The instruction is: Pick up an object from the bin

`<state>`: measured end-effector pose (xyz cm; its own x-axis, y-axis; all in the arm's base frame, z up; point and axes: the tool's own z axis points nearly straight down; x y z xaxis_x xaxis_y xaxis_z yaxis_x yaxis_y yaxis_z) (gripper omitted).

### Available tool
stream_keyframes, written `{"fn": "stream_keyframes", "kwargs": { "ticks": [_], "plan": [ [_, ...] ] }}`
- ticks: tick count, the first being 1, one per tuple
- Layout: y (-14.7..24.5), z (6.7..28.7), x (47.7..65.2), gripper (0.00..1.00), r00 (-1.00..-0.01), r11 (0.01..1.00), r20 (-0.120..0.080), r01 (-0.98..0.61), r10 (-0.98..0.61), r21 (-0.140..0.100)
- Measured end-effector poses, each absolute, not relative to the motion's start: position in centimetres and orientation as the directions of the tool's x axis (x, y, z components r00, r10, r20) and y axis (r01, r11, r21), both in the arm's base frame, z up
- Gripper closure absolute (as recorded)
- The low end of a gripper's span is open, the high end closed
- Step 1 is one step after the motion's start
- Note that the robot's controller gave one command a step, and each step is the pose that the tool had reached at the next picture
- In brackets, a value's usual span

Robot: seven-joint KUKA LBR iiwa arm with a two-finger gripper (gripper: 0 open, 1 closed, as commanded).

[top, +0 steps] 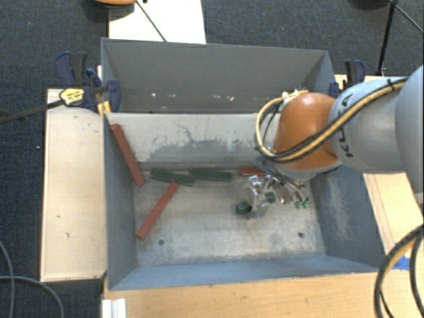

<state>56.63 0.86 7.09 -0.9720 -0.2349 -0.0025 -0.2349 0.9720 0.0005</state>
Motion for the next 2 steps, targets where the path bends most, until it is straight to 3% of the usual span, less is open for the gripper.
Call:
{"fn": "stream_keyframes", "kwargs": {
  "ticks": [1, 2],
  "plan": [
    [0.9, 7.1, 56.6, 1.00, -0.972, 0.972, -0.002, -0.235, -0.235, 0.000],
    [3.3, 20.8, 54.0, 1.00, -0.958, 0.958, -0.003, -0.285, -0.285, 0.000]
  ]
}}
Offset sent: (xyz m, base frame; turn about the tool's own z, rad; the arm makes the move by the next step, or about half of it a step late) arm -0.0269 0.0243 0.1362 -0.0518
